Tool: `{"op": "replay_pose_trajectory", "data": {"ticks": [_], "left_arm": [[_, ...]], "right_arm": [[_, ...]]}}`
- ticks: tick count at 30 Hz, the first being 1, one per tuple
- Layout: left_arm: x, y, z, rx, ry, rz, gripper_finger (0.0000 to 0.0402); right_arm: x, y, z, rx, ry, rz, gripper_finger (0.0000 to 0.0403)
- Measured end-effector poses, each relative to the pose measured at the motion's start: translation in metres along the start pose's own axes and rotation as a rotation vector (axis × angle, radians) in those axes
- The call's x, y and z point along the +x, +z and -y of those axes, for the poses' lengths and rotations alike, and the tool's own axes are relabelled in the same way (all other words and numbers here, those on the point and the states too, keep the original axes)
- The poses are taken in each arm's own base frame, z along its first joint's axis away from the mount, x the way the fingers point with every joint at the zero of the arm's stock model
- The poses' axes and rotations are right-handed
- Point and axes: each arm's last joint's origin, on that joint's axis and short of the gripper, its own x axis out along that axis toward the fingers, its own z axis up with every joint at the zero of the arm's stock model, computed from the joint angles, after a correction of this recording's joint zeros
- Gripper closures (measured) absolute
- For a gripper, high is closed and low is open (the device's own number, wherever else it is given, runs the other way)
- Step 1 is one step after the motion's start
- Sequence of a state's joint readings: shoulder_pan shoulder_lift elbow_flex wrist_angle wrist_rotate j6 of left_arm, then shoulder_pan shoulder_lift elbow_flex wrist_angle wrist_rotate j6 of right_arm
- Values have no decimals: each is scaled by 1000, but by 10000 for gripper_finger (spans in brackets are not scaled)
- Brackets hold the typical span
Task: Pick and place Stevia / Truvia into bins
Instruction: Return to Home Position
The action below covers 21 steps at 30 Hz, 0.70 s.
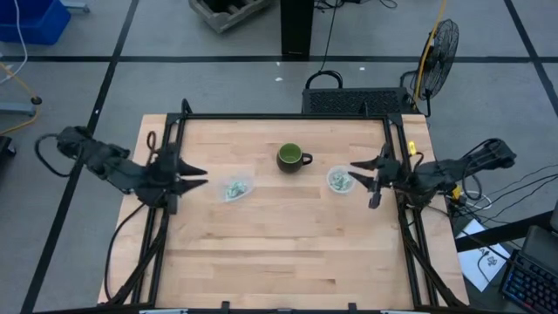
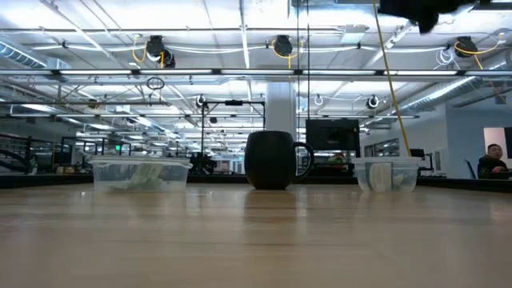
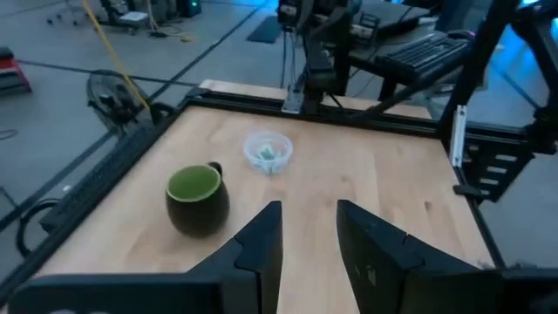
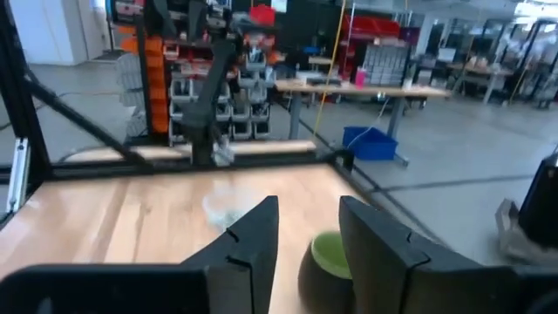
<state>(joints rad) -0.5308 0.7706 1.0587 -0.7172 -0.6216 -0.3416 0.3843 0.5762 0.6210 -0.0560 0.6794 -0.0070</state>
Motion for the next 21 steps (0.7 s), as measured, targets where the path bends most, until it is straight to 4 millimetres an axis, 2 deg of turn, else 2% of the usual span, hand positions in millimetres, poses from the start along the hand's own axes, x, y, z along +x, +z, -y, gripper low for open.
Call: {"op": "replay_pose_trajectory", "data": {"ticks": [5, 7, 10, 12, 15, 18, 21], "left_arm": [[11, -47, -2, -14, -86, 4, 284], [12, -65, -5, -30, -106, 6, 284], [1, -76, -19, -80, -81, 57, 284], [-8, -80, -29, -65, -78, 102, 284], [-19, -82, -37, -23, -167, 168, 284], [-15, -92, -33, 44, -283, 207, 284], [-4, -103, -28, 80, -311, 289, 284]], "right_arm": [[2, -51, -3, 40, 31, -30, 295], [0, -63, -2, 78, 33, 17, 299], [-6, -66, 3, 75, 30, 104, 304], [-12, -61, 8, 80, 27, 161, 306], [-21, -56, 15, 105, 36, 216, 307], [-25, -65, 16, 75, 108, 164, 307], [-25, -78, 15, 87, 148, 141, 307]]}}
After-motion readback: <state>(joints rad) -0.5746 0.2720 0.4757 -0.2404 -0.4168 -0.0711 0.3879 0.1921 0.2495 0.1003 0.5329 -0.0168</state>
